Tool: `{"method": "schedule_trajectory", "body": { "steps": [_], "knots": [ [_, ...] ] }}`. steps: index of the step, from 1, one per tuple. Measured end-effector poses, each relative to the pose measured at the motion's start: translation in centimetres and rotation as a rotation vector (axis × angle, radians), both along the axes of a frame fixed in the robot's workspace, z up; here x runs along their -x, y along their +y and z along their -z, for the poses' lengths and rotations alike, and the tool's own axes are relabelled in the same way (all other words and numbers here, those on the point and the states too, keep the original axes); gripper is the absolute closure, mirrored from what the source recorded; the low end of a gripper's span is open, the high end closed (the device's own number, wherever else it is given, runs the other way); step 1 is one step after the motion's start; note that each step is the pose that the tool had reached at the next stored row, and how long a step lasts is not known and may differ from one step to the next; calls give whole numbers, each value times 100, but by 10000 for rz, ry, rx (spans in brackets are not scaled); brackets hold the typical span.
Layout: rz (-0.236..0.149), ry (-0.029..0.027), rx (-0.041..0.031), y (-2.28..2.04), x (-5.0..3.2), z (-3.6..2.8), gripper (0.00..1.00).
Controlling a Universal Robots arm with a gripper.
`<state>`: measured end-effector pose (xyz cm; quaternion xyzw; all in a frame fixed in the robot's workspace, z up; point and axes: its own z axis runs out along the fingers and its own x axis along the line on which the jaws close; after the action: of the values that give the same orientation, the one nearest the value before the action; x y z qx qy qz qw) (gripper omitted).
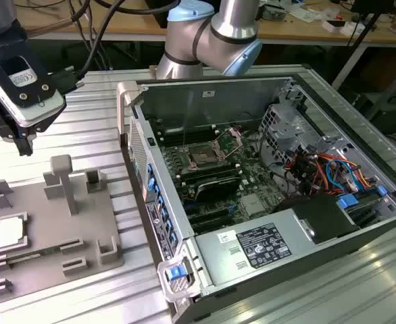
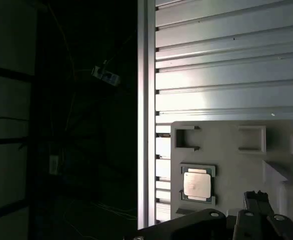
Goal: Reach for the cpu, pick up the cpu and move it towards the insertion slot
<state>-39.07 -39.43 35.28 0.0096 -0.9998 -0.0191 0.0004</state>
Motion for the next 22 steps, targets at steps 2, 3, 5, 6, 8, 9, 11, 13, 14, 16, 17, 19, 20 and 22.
{"method": "schedule_trajectory", "body": {
  "steps": [2, 3, 5, 6, 8, 9, 11, 13, 14, 16, 17, 19, 20, 22],
  "knots": [
    [0, 0, 0, 0, 0, 0, 89],
    [0, 0, 0, 0, 0, 0, 89],
    [0, 0, 0, 0, 0, 0, 89],
    [0, 0, 0, 0, 8, 0, 89],
    [2, 1, 0, 1, 24, 0, 89],
    [-1, -1, 0, -1, 29, 1, 89],
    [0, 0, 0, 0, 36, 1, 89],
    [0, 0, 0, 0, 43, 1, 89],
    [0, 1, 0, 0, 45, 0, 89],
    [-1, 0, 0, 0, 54, 1, 89],
    [0, 4, 0, 0, 55, 1, 89],
    [0, 9, 0, -1, 62, 3, 89],
    [0, 9, 0, -1, 64, 4, 89],
    [0, 11, 0, -1, 68, 4, 89]
  ]
}}
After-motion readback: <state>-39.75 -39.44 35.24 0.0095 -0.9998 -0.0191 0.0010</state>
